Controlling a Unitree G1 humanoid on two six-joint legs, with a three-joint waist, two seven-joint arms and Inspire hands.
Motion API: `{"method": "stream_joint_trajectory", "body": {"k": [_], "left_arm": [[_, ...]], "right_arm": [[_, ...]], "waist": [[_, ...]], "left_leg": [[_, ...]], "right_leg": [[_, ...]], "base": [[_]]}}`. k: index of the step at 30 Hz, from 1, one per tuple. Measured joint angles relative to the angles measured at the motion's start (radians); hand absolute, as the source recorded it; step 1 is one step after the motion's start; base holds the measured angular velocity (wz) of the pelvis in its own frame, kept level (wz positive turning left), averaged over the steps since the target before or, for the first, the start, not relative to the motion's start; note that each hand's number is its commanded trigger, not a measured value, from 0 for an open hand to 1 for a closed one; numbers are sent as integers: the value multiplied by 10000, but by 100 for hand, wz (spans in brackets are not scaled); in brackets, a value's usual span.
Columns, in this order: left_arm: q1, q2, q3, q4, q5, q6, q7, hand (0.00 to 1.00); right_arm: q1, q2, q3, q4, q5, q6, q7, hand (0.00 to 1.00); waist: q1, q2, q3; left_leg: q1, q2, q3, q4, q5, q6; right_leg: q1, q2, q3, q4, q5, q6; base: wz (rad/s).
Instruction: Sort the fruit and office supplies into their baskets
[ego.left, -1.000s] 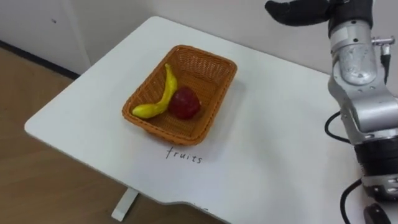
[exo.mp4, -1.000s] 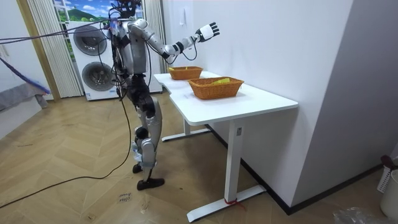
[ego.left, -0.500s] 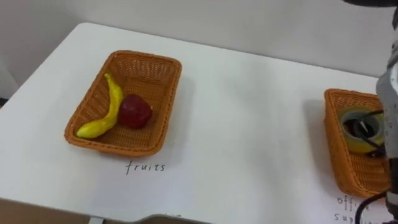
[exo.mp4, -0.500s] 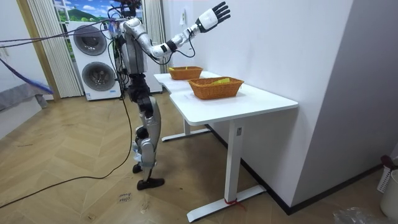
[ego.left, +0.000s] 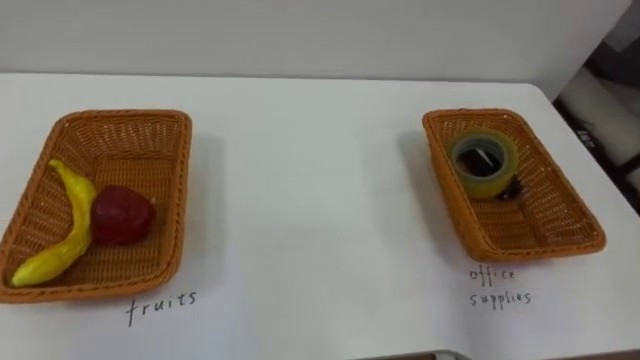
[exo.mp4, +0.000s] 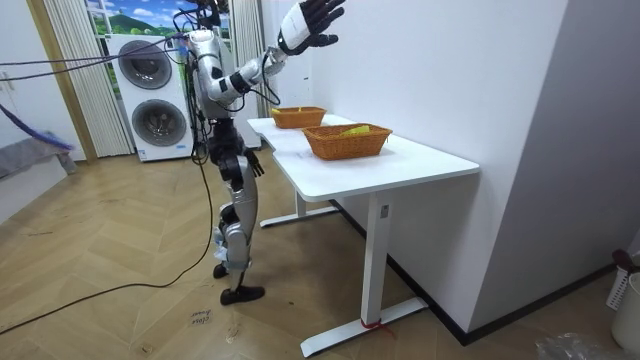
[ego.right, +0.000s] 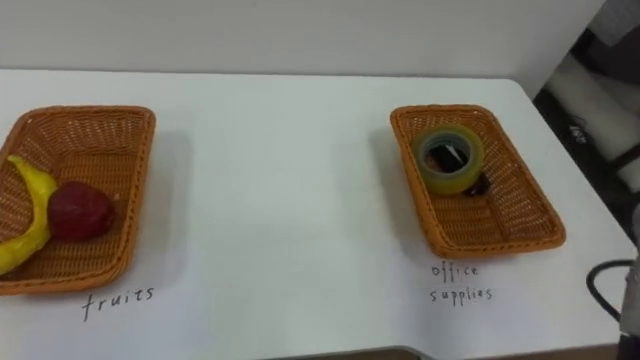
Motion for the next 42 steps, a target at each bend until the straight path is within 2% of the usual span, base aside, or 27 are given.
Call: {"method": "stream_joint_trajectory", "body": {"k": [3, 8, 10, 11, 13, 14, 17, 22, 24, 26, 28, 30, 32, 35, 37, 39, 42], "left_arm": [[207, 41, 123, 11, -3, -80, 215, 0], [385, 54, 262, 14, -1, -222, 391, 0], [395, 52, 261, 13, -13, -221, 610, 0], [397, 53, 252, 14, -16, -221, 631, 0], [354, 49, 242, 13, -341, -219, 747, 0], [354, 48, 242, 11, -423, -219, 772, 0], [330, 70, 255, 12, -768, -222, 913, 0], [333, -29, 239, -79, -886, -213, 899, 0], [366, -63, 222, -206, -887, -216, 838, 0], [363, -97, 238, -201, -896, -218, 836, 0], [381, -136, 287, -204, -887, -220, 812, 0], [395, -177, 355, -212, -896, -217, 741, 0], [413, -224, 360, -99, -917, -224, 572, 0], [377, -397, 472, 388, -672, -224, 301, 0], [395, -410, 497, 542, -616, -196, 169, 0], [301, -362, 474, 813, -619, -126, 114, 0], [119, -239, 155, 836, -645, -51, 152, 0]], "right_arm": [[728, 2, -512, -1, 314, -89, -543, 0], [2006, 134, -1108, 55, 788, -398, -1450, 0], [2402, 491, -1153, 238, 1143, -719, -1855, 0], [2555, 598, -1155, 270, 1364, -755, -1973, 0], [3125, 1043, -1154, 579, 2265, -838, -2336, 0], [3183, 1118, -1156, 725, 2487, -838, -2405, 0], [3491, 1315, -1177, 1837, 3740, -962, -2700, 0], [3566, 1814, -1403, 4011, 6256, -1242, -3101, 0], [3561, 1933, -1404, 5028, 6727, -1259, -3085, 0], [3544, 2046, -1387, 6306, 7028, -1294, -2946, 0], [3614, 2407, -1376, 7573, 7349, -1286, -2765, 0], [3736, 2666, -1288, 8426, 7593, -1246, -2567, 0], [3724, 2705, -951, 9714, 7695, -1234, -2162, 0], [3760, 2800, -266, 11705, 7705, -1072, -915, 0], [3755, 2838, 462, 12577, 7375, -684, 96, 0], [3743, 2831, 1891, 13079, 5816, -326, 1428, 0], [3302, 2721, 3825, 13127, 3376, -118, 2809, 0]], "waist": [[-260, -6, 2], [-343, -29, 22], [-479, -32, 25], [-483, 9, 52], [-494, -11, 38], [-494, -1, 38], [-506, 91, 38], [-551, 452, -35], [-540, 524, -1], [-521, 678, -35], [-494, 763, -31], [-479, 737, -36], [-443, 698, -41], [-452, 674, -44], [-377, 639, -34], [27, 639, -11], [718, 614, 12]], "left_leg": [[3, 36, 49, -8, -20, -26], [38, 66, 230, -21, -42, -56], [27, 70, 245, -48, -46, -54], [25, 72, 244, -76, -47, -55], [21, 77, 243, -111, -47, -55], [5, 74, 242, -111, -47, -55], [-38, 68, 241, -106, -47, -54], [-53, 52, 157, -101, -48, -54], [-51, 14, 115, -102, -47, -53], [-48, 21, 115, -111, -47, -53], [-44, -3, 85, -117, -48, -53], [-34, -15, 45, -96, -48, -56], [17, -52, 4, -102, -56, -69], [30, -72, -190, -70, -55, -68], [41, -102, -226, 12, -55, -68], [49, -70, -215, 16, -66, -71], [34, -27, -113, 19, -96, -84]], "right_leg": [[-7, 31, -1, 4, -3, -6], [-39, 72, 124, -8, 7, -24], [-81, 81, 157, -6, 26, -54], [-80, 84, 157, -6, 28, -58], [-97, 85, 157, -1, 31, -62], [-118, 82, 157, 3, 31, -63], [-161, 86, 170, -2, 39, -74], [-154, 88, 147, -8, 38, -74], [-139, 83, 141, -7, 37, -73], [-143, 78, 136, -8, 29, -69], [-135, 35, 145, 33, -97, -103], [-158, 9, 129, 159, -204, -122], [-110, -4, 137, 157, -301, -128], [22, -56, -60, 153, -353, -118], [-2, -69, -139, 154, -381, -115], [-41, -56, -72, 136, -382, -119], [-137, -20, -17, 101, -343, -148]], "base": [[-3], [-10], [-7], [-5], [0], [0], [0], [4], [7], [0], [2], [6], [6], [18], [5], [-12], [-13]]}}
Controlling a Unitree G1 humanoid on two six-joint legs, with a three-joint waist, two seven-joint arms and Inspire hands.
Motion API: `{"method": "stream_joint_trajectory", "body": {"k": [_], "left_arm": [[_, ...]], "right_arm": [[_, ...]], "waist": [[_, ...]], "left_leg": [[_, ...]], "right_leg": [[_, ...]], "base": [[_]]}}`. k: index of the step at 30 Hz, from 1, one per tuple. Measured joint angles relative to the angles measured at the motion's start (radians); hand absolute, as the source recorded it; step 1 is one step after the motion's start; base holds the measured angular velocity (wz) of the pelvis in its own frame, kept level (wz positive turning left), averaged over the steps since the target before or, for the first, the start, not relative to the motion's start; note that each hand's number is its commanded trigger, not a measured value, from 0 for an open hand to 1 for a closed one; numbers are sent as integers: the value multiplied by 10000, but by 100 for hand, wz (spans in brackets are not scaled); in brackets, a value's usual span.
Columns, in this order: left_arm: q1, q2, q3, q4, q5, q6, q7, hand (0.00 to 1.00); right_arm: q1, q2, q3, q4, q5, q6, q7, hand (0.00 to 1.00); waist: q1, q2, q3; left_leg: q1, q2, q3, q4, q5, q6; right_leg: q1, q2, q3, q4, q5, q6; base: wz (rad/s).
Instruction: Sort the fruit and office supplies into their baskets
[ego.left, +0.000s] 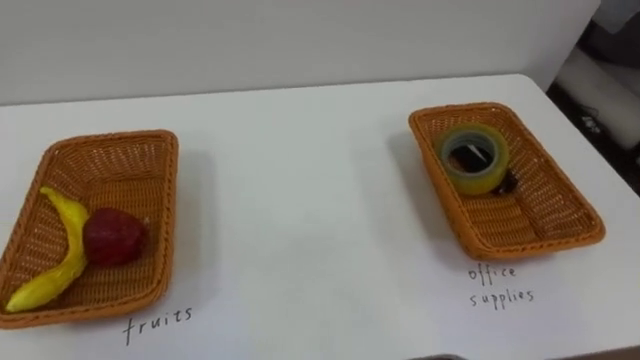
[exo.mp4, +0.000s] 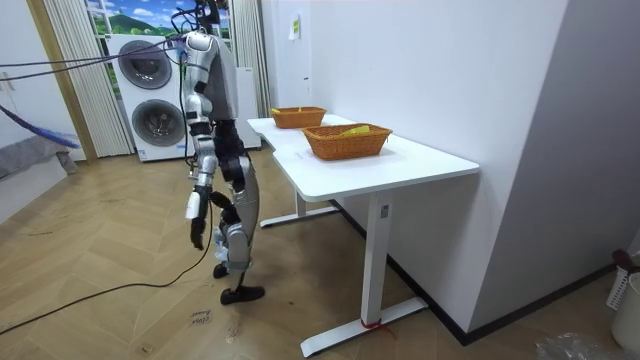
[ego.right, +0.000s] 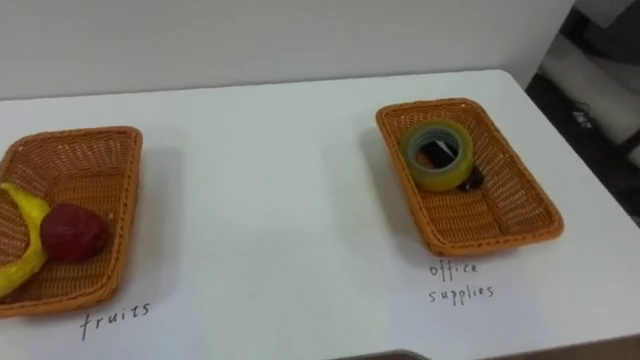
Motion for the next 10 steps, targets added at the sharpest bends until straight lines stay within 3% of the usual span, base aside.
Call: {"method": "stream_joint_trajectory", "body": {"k": [4, 9, 10], "left_arm": [[-182, 124, -505, 237, 10, 22, 61, 0], [-64, 83, -980, 310, -29, 44, 260, 0], [-45, 26, -1021, 310, -29, 64, 267, 0]], "right_arm": [[-1018, -29, 1183, -33, -2093, 4, 1265, 0], [-1644, -15, 2343, -57, -3304, -52, 2090, 0], [-1739, 12, 2531, -37, -3457, -34, 2216, 0]], "waist": [[455, 36, 21], [775, 96, 51], [781, 138, 105]], "left_leg": [[51, 23, -207, 3, -12, -23], [101, 19, -331, -4, -40, -73], [113, 20, -391, -2, -41, -75]], "right_leg": [[171, 43, -148, -156, 72, -14], [377, 75, -382, -310, 79, -21], [426, 78, -419, -316, 79, -21]], "base": [[11], [11], [9]]}}
